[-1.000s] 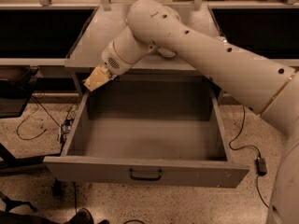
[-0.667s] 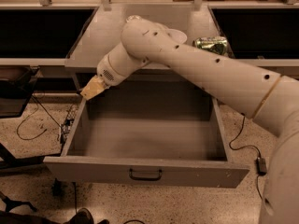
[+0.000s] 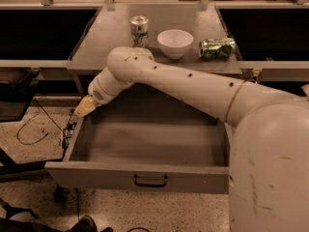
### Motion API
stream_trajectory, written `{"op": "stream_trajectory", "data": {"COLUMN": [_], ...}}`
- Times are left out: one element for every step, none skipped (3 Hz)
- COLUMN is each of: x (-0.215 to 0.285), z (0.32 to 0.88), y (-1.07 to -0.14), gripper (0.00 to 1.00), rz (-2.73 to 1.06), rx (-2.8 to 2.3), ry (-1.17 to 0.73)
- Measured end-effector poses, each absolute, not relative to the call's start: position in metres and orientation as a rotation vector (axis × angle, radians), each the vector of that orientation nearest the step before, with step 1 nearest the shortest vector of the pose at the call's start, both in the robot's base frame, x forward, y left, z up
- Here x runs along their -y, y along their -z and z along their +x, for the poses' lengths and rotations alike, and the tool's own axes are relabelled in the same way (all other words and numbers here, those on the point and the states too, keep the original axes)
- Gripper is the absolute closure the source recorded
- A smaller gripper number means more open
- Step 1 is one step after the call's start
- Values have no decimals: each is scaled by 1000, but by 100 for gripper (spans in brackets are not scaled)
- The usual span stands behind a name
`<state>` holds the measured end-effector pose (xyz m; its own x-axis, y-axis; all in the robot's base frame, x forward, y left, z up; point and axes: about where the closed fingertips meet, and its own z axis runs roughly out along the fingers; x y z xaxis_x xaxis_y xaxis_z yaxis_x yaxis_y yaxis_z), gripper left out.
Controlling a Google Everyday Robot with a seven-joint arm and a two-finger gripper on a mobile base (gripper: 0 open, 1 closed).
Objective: Place rxbar blueberry into top drawer
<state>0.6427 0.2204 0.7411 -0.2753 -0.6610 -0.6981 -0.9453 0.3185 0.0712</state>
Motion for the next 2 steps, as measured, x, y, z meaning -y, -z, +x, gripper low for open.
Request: {"op": "stream_trajectory", "data": {"x": [-234, -228], "z": [650, 655], "y": [-706, -683], "gripper": [100, 100], "rz": [-1442, -1417], "rx": [-2054, -2090], "ry": [-670, -661]}}
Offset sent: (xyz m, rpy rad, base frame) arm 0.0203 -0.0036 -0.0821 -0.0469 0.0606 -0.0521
